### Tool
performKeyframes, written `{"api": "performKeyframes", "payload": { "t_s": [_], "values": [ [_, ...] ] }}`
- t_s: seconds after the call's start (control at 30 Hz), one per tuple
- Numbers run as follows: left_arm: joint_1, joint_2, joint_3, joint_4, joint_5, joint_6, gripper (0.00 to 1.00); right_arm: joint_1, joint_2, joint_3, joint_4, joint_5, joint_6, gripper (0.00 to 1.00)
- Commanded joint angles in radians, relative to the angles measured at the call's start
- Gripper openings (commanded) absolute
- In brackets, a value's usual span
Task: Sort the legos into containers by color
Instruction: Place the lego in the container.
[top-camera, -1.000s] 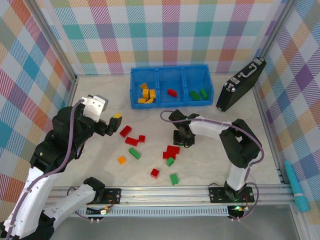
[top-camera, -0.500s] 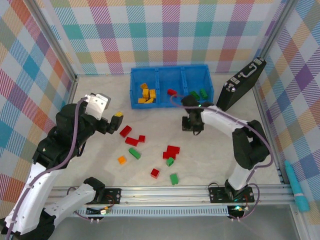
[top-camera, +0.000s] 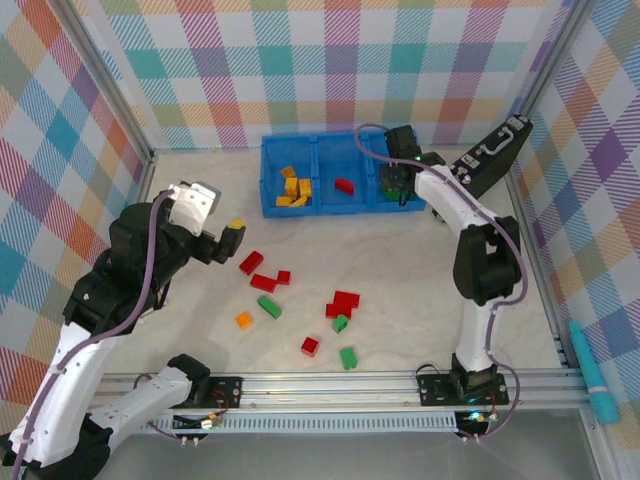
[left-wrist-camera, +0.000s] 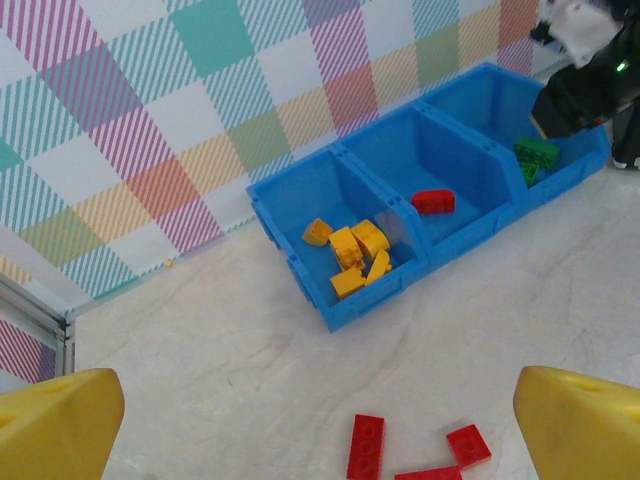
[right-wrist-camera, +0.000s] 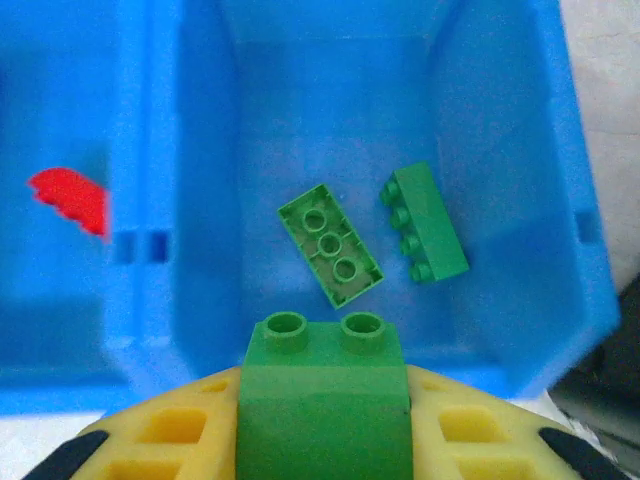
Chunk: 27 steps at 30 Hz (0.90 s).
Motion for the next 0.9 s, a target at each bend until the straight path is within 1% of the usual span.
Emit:
{"api": "performKeyframes", "payload": {
  "t_s": [0.0,0.13,0.27,0.3,0.4,0.47,0.6,0.7,0.8,0.87],
  "values": [
    [-0.012,-0.009,0.036,0.008,0.004,0.010,1.00,-0.031,0.066,0.072,0.001,0.007,-0.037,0.34],
    [-0.013,-0.022,0.021,0.017,-0.011,0.005,1.00,-0.054,0.131,0.126,-0.015,-0.002,-0.028,0.39],
    [-0.013,-0.020,0.008,0.031,-0.017,0.009,1.00,-0.061,0.128,0.142,-0.027,-0.045,-0.014,0.48],
    [-0.013,-0.017,0.011,0.030,-0.015,0.008,1.00,-0.061,0.119,0.137,-0.022,-0.064,-0.013,0.54],
    [-0.016,-0.010,0.023,0.026,-0.005,0.008,1.00,-0.056,0.074,0.098,0.003,-0.109,-0.027,0.74],
    [-0.016,-0.007,0.023,0.025,-0.006,0.009,1.00,-0.056,0.039,0.064,0.007,-0.118,-0.021,0.80],
    [-0.018,-0.007,0.023,0.027,-0.010,0.010,1.00,-0.051,-0.038,0.022,-0.027,-0.156,0.001,0.82],
    [-0.018,-0.008,0.017,0.034,-0.009,0.010,1.00,-0.029,-0.143,-0.056,-0.033,-0.193,0.014,0.82],
    [-0.018,-0.010,0.008,0.041,-0.006,0.012,1.00,0.019,-0.257,-0.163,-0.044,-0.219,0.024,0.81],
    [-0.019,-0.011,0.003,0.048,-0.006,0.014,1.00,0.074,-0.347,-0.275,-0.033,-0.251,0.009,0.81]
  ]
}}
